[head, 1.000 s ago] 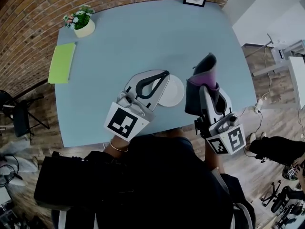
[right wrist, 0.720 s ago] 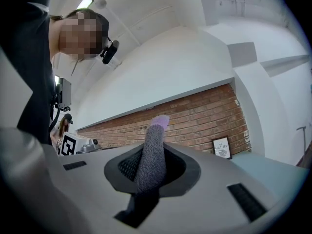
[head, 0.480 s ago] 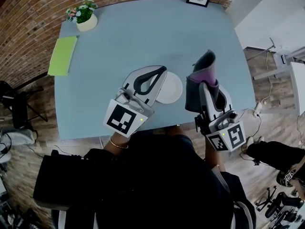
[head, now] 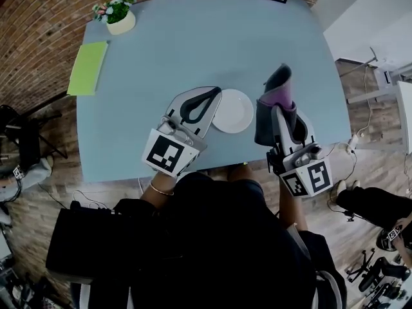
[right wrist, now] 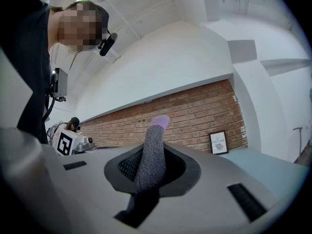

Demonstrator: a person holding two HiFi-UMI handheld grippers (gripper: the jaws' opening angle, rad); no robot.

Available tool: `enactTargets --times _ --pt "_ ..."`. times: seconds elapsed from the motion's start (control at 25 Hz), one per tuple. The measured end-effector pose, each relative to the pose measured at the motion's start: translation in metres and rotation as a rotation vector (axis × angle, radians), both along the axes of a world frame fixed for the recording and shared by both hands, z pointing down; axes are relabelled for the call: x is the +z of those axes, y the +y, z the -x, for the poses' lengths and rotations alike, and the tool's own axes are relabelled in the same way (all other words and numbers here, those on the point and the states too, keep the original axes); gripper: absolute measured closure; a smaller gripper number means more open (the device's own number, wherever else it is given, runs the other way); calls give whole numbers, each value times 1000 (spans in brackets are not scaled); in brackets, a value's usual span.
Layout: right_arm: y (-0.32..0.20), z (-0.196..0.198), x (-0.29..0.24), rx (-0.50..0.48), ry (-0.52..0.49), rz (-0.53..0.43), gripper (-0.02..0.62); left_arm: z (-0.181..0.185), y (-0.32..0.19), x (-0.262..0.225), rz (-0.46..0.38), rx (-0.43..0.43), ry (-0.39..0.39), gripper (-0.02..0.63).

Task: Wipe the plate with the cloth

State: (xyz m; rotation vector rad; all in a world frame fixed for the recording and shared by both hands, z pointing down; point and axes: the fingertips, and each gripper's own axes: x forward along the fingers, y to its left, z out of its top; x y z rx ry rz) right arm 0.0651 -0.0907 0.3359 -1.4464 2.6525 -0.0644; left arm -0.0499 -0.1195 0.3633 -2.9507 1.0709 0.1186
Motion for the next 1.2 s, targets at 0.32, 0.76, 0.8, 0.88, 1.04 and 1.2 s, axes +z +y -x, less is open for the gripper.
enactTargets --times 0.32,0.76,0.8,0.88,1.04,1.2 --pt "-3 0 18 25 13 38 554 1 -6 30 15 20 -65 611" --pt "-16 1 43 37 27 96 554 -5 -13 61 52 61 -130 611" --pt "-17 1 46 37 29 103 554 -6 -13 63 56 71 -134 611" --pt "-19 2 51 37 31 118 554 -10 -12 67 63 94 -140 611" --pt "-25 3 62 31 41 147 554 -16 -10 72 54 141 -138 611" --pt "-30 3 72 26 53 172 554 -20 -10 80 42 176 -143 611"
